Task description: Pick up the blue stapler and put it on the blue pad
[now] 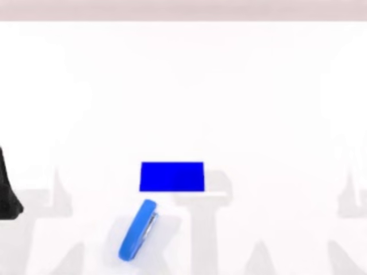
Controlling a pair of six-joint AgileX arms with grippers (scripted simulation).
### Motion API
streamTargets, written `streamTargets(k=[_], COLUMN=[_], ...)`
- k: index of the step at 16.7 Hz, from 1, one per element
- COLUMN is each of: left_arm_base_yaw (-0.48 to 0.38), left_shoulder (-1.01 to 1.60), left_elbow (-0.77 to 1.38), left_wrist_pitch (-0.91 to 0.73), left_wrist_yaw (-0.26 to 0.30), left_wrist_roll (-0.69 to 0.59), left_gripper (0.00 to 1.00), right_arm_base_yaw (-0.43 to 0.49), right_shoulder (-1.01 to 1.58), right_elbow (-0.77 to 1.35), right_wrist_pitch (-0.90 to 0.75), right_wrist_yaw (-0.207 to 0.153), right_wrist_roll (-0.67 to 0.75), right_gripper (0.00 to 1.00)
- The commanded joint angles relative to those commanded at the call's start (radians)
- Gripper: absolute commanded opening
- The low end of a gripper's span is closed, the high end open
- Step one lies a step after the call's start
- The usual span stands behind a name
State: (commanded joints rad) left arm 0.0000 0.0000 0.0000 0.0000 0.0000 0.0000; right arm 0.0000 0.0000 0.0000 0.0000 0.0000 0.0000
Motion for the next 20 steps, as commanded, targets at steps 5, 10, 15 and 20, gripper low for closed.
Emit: streamTargets(k=[5,10,15,20], left_arm_base_yaw=[-0.033,-0.164,-0.341,-0.516], left_shoulder=[0.063,0.381,0.894,1.348], left_elbow=[0.062,0.34,0.704,1.048], left_wrist_pitch=[-0.053,-0.278,-0.593,-0.899], left_wrist_yaw=[0.002,0.0,-0.003,0.001], left_wrist_roll=[-0.012,-0.06,-0.123,-0.183], left_gripper=[1.0,1.0,1.0,1.0], right_arm_base_yaw=[0.0,0.0,0.0,0.0], right_shoulder=[0.0,0.0,0.0,0.0], right_elbow=[0.0,0.0,0.0,0.0], right_wrist_pitch=[0.0,0.0,0.0,0.0], right_wrist_yaw=[0.0,0.0,0.0,0.0], right_wrist_roll=[0.0,0.0,0.0,0.0], right_gripper=[1.0,1.0,1.0,1.0])
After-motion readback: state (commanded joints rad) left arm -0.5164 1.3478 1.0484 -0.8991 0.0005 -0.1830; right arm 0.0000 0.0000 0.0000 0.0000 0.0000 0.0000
